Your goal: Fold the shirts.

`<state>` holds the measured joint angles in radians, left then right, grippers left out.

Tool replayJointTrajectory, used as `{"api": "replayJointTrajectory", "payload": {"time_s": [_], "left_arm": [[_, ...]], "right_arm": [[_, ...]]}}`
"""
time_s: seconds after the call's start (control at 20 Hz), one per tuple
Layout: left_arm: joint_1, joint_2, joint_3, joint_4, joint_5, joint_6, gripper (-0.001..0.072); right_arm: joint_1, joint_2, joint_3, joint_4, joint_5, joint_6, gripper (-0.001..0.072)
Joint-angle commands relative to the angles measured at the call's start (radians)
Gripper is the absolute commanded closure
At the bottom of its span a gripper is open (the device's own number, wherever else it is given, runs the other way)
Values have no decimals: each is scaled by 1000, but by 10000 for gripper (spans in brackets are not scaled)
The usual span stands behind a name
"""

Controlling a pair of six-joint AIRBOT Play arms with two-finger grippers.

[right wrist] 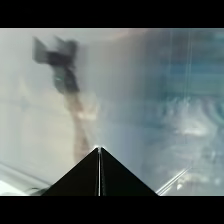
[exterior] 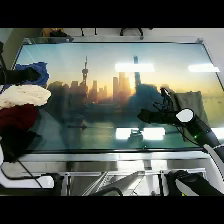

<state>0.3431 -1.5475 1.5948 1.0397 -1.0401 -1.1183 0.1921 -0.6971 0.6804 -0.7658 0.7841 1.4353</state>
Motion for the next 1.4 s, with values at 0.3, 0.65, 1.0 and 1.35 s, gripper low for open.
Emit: {"api": "replayJointTrajectory", "payload": {"time_s": [0.3,0.65,1.0,1.35], "left_arm": [[18,-510,394,416,344,-80,4],[16,-646,427,431,463,-81,6],[11,-642,460,430,407,-153,687],[-93,-379,460,397,372,-156,689]], "right_arm": [[0,-114,0,-64,-28,0,692],[0,-193,0,-61,-47,1,693],[0,-192,0,-61,-67,0,693],[0,-192,0,-60,-77,-19,693]]}}
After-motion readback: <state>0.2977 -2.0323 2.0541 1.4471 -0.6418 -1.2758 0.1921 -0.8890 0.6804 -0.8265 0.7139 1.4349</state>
